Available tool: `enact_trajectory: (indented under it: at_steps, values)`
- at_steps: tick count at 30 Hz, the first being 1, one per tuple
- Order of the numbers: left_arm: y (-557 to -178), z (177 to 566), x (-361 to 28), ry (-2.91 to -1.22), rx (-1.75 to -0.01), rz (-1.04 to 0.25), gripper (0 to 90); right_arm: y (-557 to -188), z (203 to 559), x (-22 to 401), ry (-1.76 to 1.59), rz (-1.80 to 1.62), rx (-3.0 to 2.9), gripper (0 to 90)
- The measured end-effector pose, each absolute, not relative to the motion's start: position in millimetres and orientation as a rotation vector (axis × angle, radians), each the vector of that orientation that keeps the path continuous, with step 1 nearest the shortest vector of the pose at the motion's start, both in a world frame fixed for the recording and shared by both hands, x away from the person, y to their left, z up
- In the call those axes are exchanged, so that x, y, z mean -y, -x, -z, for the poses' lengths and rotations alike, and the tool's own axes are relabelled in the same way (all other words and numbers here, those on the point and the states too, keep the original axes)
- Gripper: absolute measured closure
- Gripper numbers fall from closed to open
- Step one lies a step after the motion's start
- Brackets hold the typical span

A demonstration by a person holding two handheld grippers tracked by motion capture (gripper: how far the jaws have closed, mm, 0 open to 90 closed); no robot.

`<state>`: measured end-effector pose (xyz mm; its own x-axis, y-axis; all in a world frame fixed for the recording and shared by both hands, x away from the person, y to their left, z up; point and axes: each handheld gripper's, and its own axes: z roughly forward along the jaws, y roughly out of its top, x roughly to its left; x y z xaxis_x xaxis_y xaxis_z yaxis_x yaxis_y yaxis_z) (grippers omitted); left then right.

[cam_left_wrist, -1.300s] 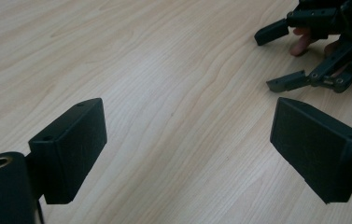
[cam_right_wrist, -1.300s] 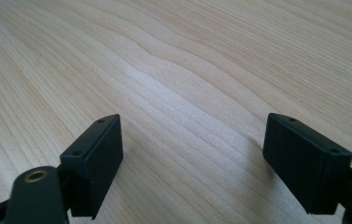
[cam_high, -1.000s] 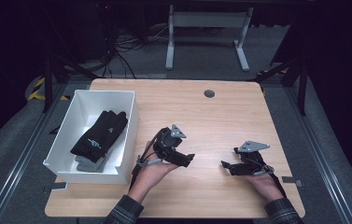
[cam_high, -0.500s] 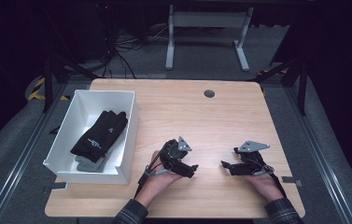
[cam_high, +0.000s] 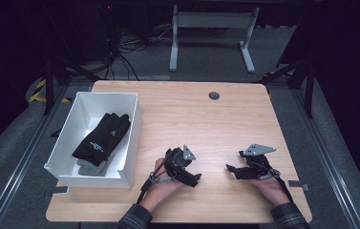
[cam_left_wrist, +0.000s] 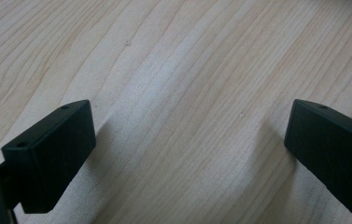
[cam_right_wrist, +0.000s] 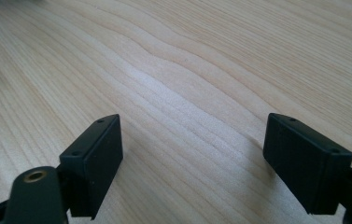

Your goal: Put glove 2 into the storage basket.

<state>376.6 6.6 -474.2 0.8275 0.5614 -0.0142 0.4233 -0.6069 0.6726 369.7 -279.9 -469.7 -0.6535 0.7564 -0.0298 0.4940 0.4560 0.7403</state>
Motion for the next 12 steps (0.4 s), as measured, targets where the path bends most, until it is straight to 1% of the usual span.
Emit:
enact_trajectory:
  at_steps: [1, 12]
  values:
    - [-376.2, 475.8, -7.4, -2.293, -0.712, -0.257, 0.0, -369.7, 469.7, 279.9, -1.059, -1.024, -2.355, 20.3]
    - [-376.0, 476.0, -7.3, -2.29, -0.715, -0.255, 0.0, -369.8, 469.7, 279.9, -1.055, -1.023, -2.354, 20.1]
